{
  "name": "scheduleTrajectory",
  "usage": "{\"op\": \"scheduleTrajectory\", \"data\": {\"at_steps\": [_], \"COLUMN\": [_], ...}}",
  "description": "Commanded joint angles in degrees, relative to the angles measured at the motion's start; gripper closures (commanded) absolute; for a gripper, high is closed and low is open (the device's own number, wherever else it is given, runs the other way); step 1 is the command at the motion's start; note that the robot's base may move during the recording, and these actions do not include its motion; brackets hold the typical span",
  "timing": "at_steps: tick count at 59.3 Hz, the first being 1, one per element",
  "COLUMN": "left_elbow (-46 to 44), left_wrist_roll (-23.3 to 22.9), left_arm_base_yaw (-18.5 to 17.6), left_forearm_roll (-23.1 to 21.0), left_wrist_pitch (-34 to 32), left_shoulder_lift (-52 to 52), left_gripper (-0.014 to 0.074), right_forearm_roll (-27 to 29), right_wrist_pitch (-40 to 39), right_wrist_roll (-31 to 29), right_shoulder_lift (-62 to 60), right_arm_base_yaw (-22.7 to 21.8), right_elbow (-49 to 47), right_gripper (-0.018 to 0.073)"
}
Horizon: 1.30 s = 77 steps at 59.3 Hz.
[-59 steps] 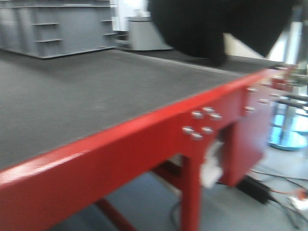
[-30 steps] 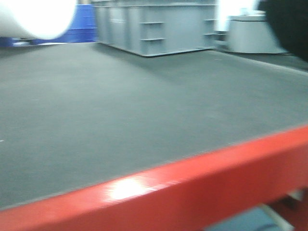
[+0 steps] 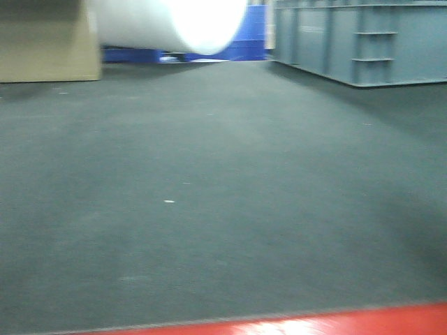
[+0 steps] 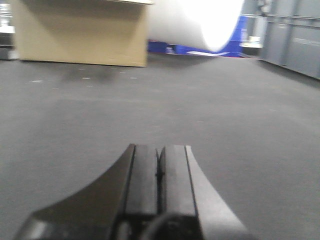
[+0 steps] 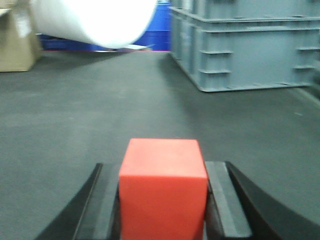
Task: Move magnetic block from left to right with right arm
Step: 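Turn and drive onto the carpet near the grey crates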
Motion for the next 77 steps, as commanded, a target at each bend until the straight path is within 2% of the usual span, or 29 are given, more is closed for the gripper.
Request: {"op": "scheduleTrajectory", "data": {"at_steps": [1, 77], "left_elbow": [0.5, 0.5], "left_wrist_roll": [-0.2, -0.2], "left_arm_base_yaw": [-0.3, -0.3], "left_forearm_roll": [0.0, 0.0], "left_wrist_pitch": [-5.1, -5.1], "left_shoulder_lift": [-0.5, -0.5], "left_gripper": [0.0713, 0.0712], "right_forearm_roll": [-0.6, -0.6], "right_wrist_pitch": [-5.0, -5.0], "right_wrist_roll": [-0.5, -0.5], "right_shoulder_lift": [0.5, 0.5], "right_arm_base_yaw": [-0.4, -0.4], "right_elbow": [-1.5, -1.5], "right_gripper": [0.031, 0.031]}}
